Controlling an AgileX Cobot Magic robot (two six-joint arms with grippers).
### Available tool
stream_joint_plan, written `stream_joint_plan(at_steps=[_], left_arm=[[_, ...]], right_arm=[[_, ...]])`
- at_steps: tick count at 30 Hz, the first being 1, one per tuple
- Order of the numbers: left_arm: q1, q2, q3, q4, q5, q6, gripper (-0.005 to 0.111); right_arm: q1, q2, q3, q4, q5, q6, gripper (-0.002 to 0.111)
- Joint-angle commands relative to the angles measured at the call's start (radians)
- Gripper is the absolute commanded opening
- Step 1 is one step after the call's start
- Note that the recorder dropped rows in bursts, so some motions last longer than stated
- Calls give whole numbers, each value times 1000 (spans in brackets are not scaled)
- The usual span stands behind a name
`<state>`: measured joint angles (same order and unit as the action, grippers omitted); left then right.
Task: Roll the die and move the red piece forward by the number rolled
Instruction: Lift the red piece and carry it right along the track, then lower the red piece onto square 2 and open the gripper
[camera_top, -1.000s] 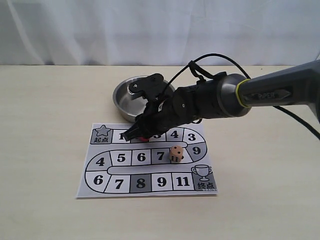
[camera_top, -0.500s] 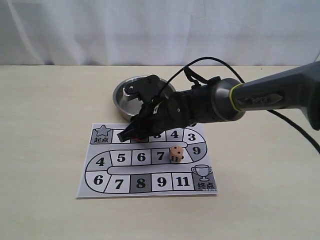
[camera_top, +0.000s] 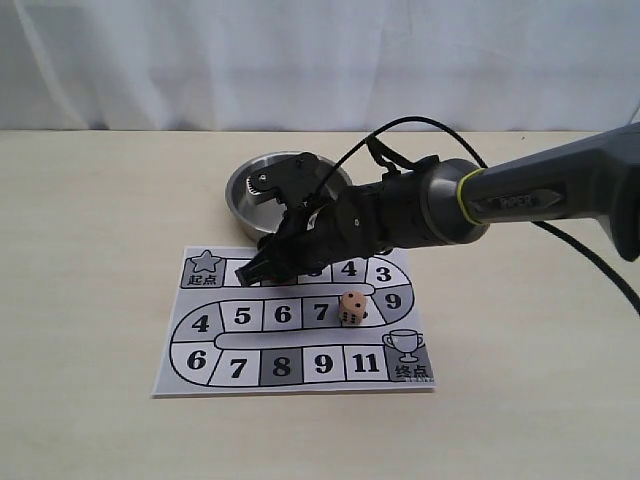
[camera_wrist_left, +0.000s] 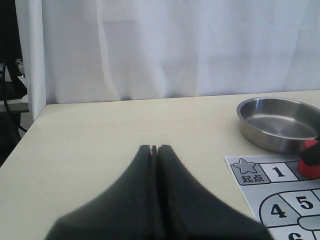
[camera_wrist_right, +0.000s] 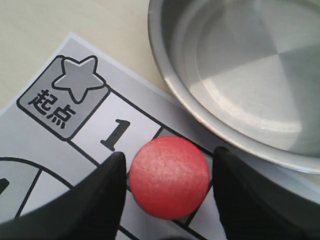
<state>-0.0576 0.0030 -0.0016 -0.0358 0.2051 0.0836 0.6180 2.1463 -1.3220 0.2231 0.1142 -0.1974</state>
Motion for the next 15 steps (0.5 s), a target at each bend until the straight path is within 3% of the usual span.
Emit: stream_joint_plan(at_steps=[1,7,15], left_arm=[[0,-3,2,-1,-9,0,0],[0,-3,2,-1,-9,0,0],[0,-3,2,-1,-9,0,0]], right_arm=[[1,1,2,4,-4,-8,58],[1,-8,-4,4,-21,5,68],[1,-114,-4,4,5,7,69]])
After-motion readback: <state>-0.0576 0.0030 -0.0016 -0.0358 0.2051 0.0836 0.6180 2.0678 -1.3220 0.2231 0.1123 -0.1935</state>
